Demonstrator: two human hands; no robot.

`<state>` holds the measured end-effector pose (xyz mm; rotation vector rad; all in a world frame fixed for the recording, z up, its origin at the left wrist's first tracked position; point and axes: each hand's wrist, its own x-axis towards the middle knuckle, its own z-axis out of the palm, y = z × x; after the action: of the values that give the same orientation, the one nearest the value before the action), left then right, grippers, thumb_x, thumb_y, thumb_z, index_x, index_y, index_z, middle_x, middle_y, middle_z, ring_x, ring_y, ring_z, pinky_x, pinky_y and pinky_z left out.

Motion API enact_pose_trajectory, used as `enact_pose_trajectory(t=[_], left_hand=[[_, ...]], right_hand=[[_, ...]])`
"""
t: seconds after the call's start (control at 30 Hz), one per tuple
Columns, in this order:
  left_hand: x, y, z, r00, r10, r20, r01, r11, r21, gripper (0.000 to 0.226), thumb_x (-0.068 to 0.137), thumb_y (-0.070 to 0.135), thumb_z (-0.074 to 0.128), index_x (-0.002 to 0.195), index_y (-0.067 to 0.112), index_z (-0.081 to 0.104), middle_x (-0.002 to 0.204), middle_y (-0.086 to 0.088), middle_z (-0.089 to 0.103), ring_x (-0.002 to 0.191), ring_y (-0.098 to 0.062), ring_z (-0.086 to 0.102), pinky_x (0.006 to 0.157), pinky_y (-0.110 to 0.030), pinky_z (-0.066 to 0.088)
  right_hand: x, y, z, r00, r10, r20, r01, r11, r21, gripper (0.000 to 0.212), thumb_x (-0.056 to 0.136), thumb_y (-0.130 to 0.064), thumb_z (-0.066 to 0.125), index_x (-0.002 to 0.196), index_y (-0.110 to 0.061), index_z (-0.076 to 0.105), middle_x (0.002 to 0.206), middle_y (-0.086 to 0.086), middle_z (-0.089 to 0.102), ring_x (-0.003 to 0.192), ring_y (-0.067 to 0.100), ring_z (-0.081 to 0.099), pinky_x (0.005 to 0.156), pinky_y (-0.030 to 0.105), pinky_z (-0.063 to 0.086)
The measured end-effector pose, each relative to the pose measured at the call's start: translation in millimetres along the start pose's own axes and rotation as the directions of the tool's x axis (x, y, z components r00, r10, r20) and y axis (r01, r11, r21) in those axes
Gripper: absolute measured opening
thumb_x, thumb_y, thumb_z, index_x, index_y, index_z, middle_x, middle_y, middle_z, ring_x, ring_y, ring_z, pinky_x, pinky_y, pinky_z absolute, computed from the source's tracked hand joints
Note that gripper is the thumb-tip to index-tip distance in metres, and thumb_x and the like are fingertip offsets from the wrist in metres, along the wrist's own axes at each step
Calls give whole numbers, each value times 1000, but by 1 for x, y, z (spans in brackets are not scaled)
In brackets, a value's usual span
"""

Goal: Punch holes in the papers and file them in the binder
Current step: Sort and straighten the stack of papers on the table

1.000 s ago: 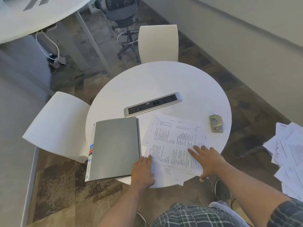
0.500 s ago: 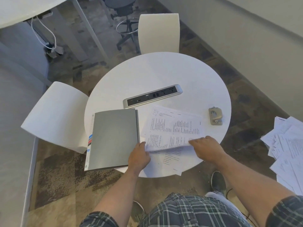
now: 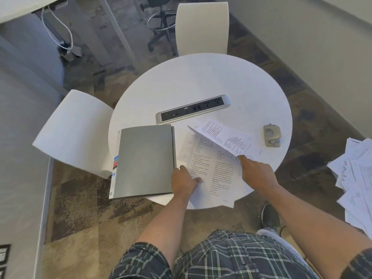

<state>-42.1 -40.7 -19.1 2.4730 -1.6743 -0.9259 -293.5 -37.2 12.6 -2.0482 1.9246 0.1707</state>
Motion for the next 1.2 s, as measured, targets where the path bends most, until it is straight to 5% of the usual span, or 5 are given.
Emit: enact_pose_trajectory(t=[0.13, 0.37, 0.8, 1.07, 1.2], left_hand=[[-3, 8, 9, 998, -33, -51, 38, 994, 103, 68, 82, 43, 82, 131, 7, 50, 129, -14, 54, 121, -32, 54, 95, -39, 51], [-1, 13, 8, 997, -68, -23, 69, 998, 16, 50, 82, 29, 80, 119, 11, 51, 111, -7, 68, 101, -27, 69, 79, -38, 60], [24, 7, -18, 990, 24, 141, 69, 784, -617, 16, 87, 16, 78, 88, 15, 61, 104, -10, 72, 86, -25, 70, 64, -27, 53], [15, 12, -22, 940, 139, 311, 162, 621, -767, 100, 77, -12, 66, 149, 44, 25, 122, -5, 62, 115, -30, 62, 97, -46, 56], [11, 20, -27, 934, 61, 352, 248, 600, -761, 57, 82, 3, 51, 135, 21, 63, 119, -5, 65, 100, -26, 67, 69, -31, 52]], right_hand=[[-2, -8, 5, 992, 40, 122, -43, 999, 27, 51, 104, -24, 44, 152, -26, 30, 88, -8, 64, 60, 7, 58, 49, 20, 41], [5, -10, 2, 981, 25, 193, -25, 1000, -5, 61, 101, -20, 46, 157, -27, 23, 81, -6, 59, 63, 9, 61, 58, 24, 56], [9, -21, -11, 996, 22, 92, -21, 1000, -15, 48, 103, -30, 45, 150, -28, 36, 83, -9, 64, 61, 9, 62, 61, 25, 58], [16, -73, -19, 995, -93, -39, 97, 988, 119, 47, 106, -27, 36, 153, -20, 37, 102, 11, 74, 87, 34, 71, 79, 44, 59], [14, -100, -18, 981, -194, 19, 192, 977, 92, 51, 105, -24, 38, 156, -18, 32, 111, 11, 73, 96, 33, 70, 80, 41, 56]])
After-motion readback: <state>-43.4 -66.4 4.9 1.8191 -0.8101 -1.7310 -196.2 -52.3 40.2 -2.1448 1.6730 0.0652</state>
